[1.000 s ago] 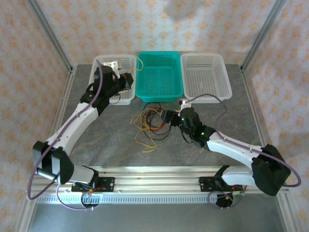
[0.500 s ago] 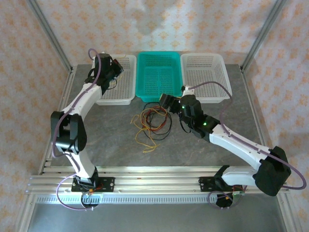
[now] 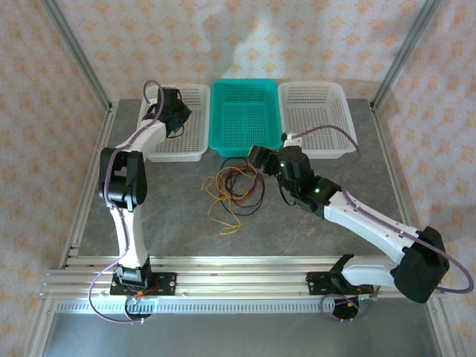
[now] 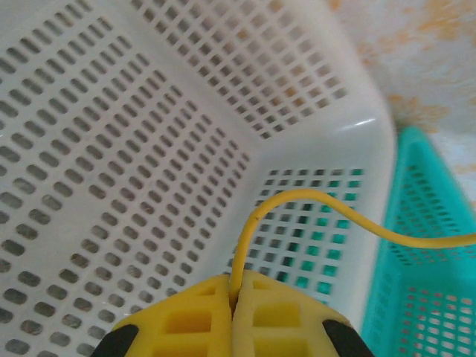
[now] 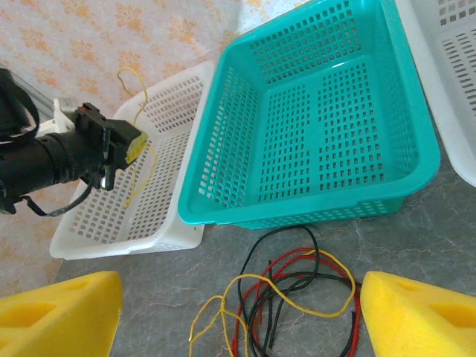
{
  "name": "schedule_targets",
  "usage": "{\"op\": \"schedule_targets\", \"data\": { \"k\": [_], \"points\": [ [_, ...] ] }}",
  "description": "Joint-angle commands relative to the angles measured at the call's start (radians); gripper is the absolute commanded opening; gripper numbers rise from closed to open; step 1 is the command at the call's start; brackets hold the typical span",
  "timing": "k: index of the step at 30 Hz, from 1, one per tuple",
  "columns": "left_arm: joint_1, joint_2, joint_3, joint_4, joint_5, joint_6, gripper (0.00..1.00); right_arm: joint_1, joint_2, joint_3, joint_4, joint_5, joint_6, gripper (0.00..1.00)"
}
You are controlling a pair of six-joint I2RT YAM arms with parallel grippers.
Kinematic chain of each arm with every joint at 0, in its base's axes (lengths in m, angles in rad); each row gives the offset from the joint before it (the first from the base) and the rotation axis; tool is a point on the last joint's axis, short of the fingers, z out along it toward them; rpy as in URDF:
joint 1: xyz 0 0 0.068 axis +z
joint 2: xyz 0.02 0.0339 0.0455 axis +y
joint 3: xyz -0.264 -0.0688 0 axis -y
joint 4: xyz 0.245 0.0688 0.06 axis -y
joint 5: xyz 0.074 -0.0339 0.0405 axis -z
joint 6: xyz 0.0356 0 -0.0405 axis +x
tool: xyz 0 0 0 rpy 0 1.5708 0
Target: Untangle the cables
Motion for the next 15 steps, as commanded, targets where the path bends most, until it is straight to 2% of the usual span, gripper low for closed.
{"op": "schedule_targets", "data": {
  "k": [1, 3, 7, 9, 15],
  "points": [
    [0.003, 0.038, 0.072, -0.079, -0.044, -0.024, 0.0, -0.003, -0.054, -0.004, -0.017, 0.061, 0.019, 0.84],
    [0.003, 0.07, 0.102, -0.105, -0.034, -0.018, 0.0, -0.003, -0.065, -0.015, -0.017, 0.07, 0.022, 0.84],
    [0.003, 0.093, 0.123, -0.117, -0.024, -0.013, 0.22, -0.003, -0.098, -0.043, 0.005, 0.086, 0.017, 0.9],
    [0.003, 0.087, 0.122, -0.114, -0.022, -0.012, 0.32, -0.003, -0.124, -0.066, 0.029, 0.098, 0.003, 0.99],
    [-0.001, 0.03, 0.118, -0.115, -0.02, 0.021, 0.49, -0.003, -0.159, -0.108, 0.035, 0.111, -0.046, 1.0]
  ]
}}
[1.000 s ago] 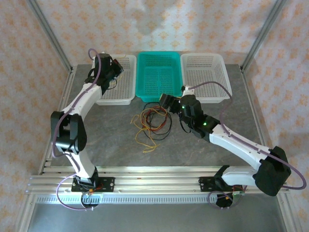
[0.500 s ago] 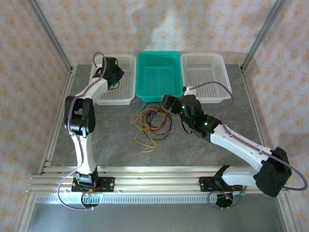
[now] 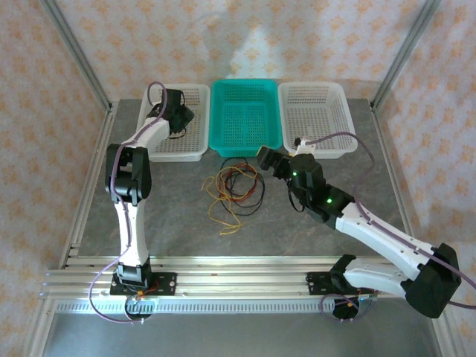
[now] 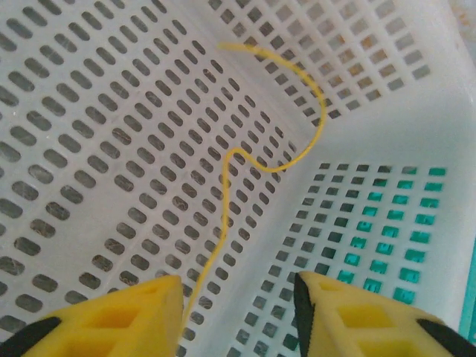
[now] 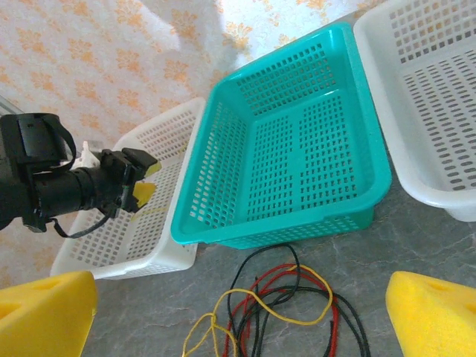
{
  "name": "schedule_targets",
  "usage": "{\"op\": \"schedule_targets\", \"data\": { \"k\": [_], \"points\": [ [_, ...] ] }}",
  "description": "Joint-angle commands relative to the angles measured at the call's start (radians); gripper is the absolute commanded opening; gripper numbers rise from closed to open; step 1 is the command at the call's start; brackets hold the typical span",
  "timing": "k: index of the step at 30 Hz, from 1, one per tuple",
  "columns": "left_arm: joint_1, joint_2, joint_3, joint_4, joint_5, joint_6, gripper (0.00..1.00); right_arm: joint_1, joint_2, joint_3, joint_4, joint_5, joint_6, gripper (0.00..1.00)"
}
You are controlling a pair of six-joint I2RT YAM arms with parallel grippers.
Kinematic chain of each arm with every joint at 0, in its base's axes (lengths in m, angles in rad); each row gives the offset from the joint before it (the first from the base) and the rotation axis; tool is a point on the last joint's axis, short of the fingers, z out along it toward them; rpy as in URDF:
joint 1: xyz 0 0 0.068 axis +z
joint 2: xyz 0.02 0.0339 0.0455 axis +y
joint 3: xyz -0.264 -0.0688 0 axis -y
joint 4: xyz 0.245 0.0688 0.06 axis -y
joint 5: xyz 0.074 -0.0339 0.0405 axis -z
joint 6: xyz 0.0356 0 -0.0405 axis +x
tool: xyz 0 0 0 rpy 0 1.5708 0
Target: Untangle the cables
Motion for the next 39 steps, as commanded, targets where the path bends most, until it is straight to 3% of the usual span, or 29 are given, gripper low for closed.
{"op": "schedule_targets", "data": {
  "k": [1, 8, 18, 26, 32, 39],
  "points": [
    [-0.003, -0.075, 0.02, -0.026, -0.014, 0.028, 0.51, -0.002, -0.023, -0.025, 0.02, 0.034, -0.04, 1.0],
    [-0.05, -0.3, -0.148, 0.073, 0.016, 0.149, 0.56, -0.002, 0.028, -0.001, -0.035, -0.003, -0.071, 1.0],
    [-0.163, -0.763, -0.661, 0.261, 0.042, 0.356, 0.54, 0.063, 0.211, 0.098, -0.177, -0.023, -0.051, 0.81],
    [-0.203, -1.077, -1.015, 0.29, 0.049, 0.324, 0.54, 0.114, 0.364, 0.146, -0.205, -0.24, -0.098, 0.6],
    [-0.284, -1.224, -1.192, 0.313, -0.007, 0.285, 0.54, 0.116, 0.44, 0.163, -0.211, -0.38, -0.155, 0.56],
    [-0.421, -1.28, -1.338, 0.358, -0.102, 0.187, 0.54, 0.122, 0.53, 0.207, -0.217, -0.392, -0.152, 0.54]
  ]
}}
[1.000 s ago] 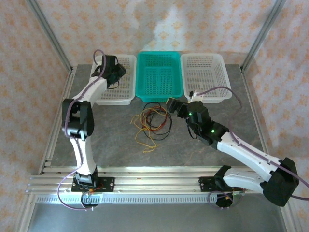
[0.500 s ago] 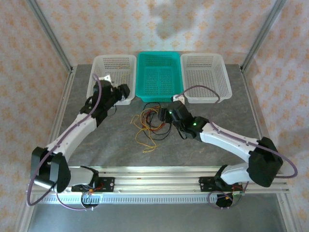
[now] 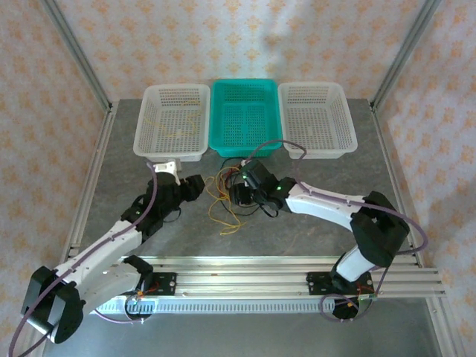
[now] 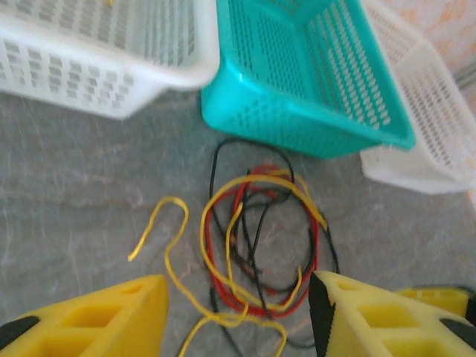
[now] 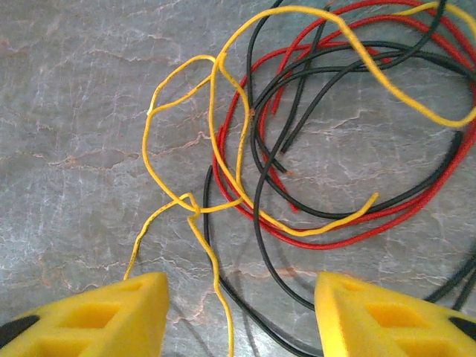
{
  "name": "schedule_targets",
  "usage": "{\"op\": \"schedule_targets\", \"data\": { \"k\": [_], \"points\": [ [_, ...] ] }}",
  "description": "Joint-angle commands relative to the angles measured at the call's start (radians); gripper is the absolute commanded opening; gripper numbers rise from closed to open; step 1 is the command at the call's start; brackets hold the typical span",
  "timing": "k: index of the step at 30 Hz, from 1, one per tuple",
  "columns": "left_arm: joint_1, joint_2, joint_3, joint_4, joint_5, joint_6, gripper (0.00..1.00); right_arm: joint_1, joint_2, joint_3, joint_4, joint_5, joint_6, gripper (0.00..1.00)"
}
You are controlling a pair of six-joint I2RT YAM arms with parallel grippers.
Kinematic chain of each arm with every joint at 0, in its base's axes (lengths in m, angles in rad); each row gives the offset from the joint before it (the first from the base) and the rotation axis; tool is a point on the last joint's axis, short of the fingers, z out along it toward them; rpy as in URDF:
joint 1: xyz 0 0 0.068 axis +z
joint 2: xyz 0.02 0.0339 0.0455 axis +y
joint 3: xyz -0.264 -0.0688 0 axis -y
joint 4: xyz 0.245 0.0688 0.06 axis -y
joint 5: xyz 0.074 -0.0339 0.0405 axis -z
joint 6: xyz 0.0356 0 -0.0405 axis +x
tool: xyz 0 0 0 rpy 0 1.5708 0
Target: Untangle the cables
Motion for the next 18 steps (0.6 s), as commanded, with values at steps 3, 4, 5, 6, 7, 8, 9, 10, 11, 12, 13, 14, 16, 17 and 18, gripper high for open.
{"op": "schedule_targets", "data": {
  "k": [3, 4, 5, 6, 7, 8, 9, 10, 11, 12, 13, 14, 16, 17, 18],
  "points": [
    [-0.071, -0.021, -0.102, 0.103, -0.072, -0.082, 0.54, 0.007, 0.064, 0.072, -0.039, -0.028, -0.01, 0.54],
    [-0.078, -0.017, -0.117, 0.122, -0.068, -0.094, 0.54, 0.006, 0.076, 0.081, -0.046, -0.037, -0.009, 0.54],
    [-0.084, -0.009, -0.132, 0.14, -0.06, -0.107, 0.54, 0.007, 0.085, 0.089, -0.052, -0.043, -0.006, 0.54],
    [-0.09, -0.004, -0.144, 0.158, -0.057, -0.117, 0.54, 0.007, 0.092, 0.096, -0.056, -0.049, -0.003, 0.54],
    [-0.093, 0.005, -0.159, 0.179, -0.051, -0.128, 0.54, 0.007, 0.102, 0.105, -0.066, -0.054, 0.0, 0.54],
    [-0.095, 0.014, -0.171, 0.197, -0.045, -0.138, 0.54, 0.007, 0.111, 0.117, -0.078, -0.058, 0.001, 0.54],
    [-0.099, 0.024, -0.177, 0.21, -0.042, -0.144, 0.54, 0.007, 0.12, 0.126, -0.088, -0.062, 0.0, 0.54],
    [-0.1, 0.034, -0.182, 0.221, -0.039, -0.148, 0.54, 0.007, 0.129, 0.135, -0.098, -0.069, 0.0, 0.54],
    [-0.103, 0.043, -0.185, 0.228, -0.04, -0.151, 0.54, 0.007, 0.135, 0.14, -0.105, -0.073, -0.001, 0.53],
    [-0.105, 0.05, -0.188, 0.236, -0.04, -0.154, 0.54, 0.006, 0.142, 0.147, -0.109, -0.078, -0.002, 0.53],
    [-0.105, 0.056, -0.191, 0.242, -0.043, -0.156, 0.54, 0.006, 0.149, 0.153, -0.116, -0.081, -0.002, 0.53],
    [-0.105, 0.057, -0.193, 0.248, -0.044, -0.156, 0.54, 0.007, 0.157, 0.161, -0.121, -0.085, -0.005, 0.52],
    [-0.105, 0.063, -0.194, 0.253, -0.048, -0.153, 0.54, 0.007, 0.176, 0.178, -0.137, -0.095, -0.009, 0.52],
    [-0.105, 0.066, -0.192, 0.252, -0.048, -0.15, 0.54, 0.007, 0.183, 0.184, -0.141, -0.101, -0.01, 0.51],
    [-0.105, 0.071, -0.19, 0.252, -0.047, -0.147, 0.53, 0.008, 0.19, 0.188, -0.142, -0.112, -0.012, 0.51]
  ]
}}
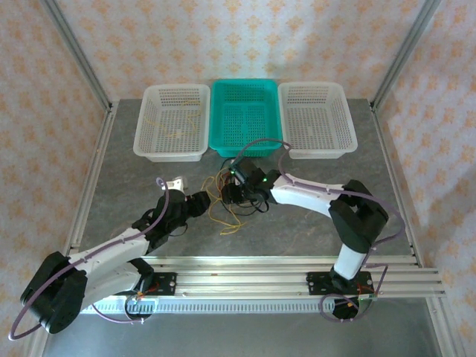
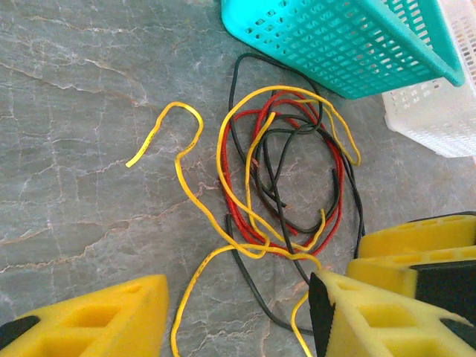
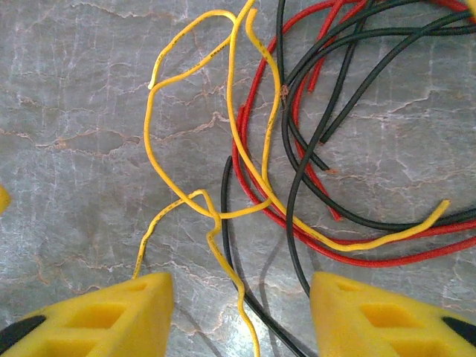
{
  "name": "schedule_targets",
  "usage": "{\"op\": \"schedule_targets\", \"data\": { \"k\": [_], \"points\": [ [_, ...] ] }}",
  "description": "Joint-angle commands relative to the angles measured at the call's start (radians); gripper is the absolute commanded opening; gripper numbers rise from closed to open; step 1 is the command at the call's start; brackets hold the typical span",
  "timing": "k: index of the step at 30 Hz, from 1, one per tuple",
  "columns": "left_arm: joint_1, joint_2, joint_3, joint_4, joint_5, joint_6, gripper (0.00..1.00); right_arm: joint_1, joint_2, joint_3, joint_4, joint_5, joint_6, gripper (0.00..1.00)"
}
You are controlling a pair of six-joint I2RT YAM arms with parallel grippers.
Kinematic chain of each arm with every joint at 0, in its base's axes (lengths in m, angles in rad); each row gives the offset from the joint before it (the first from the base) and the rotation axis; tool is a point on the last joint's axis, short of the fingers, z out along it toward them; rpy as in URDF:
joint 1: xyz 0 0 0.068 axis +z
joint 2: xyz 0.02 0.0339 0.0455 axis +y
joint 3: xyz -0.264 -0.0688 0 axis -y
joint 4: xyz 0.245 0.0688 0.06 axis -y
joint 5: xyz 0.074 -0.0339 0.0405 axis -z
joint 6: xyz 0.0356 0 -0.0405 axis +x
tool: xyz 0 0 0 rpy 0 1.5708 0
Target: Untangle the cables
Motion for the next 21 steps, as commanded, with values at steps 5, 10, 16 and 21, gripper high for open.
{"op": "schedule_targets", "data": {
  "k": [5, 10, 16, 21],
  "points": [
    [-0.009, 0.029, -0.007, 0.063, -0.011, -0.005, 0.54, 0.014, 0.037, 0.043, -0.033, -0.077, -0.023, 0.47],
    [-0.009, 0.045, -0.007, 0.078, 0.001, -0.004, 0.53, 0.019, 0.081, 0.074, -0.044, -0.059, -0.027, 0.45],
    [-0.009, 0.049, -0.001, 0.072, 0.004, -0.001, 0.53, 0.022, 0.122, 0.109, -0.046, -0.028, -0.023, 0.43],
    [-0.009, 0.05, 0.003, 0.066, 0.004, 0.002, 0.53, 0.022, 0.137, 0.118, -0.052, -0.009, -0.026, 0.4]
  ]
}}
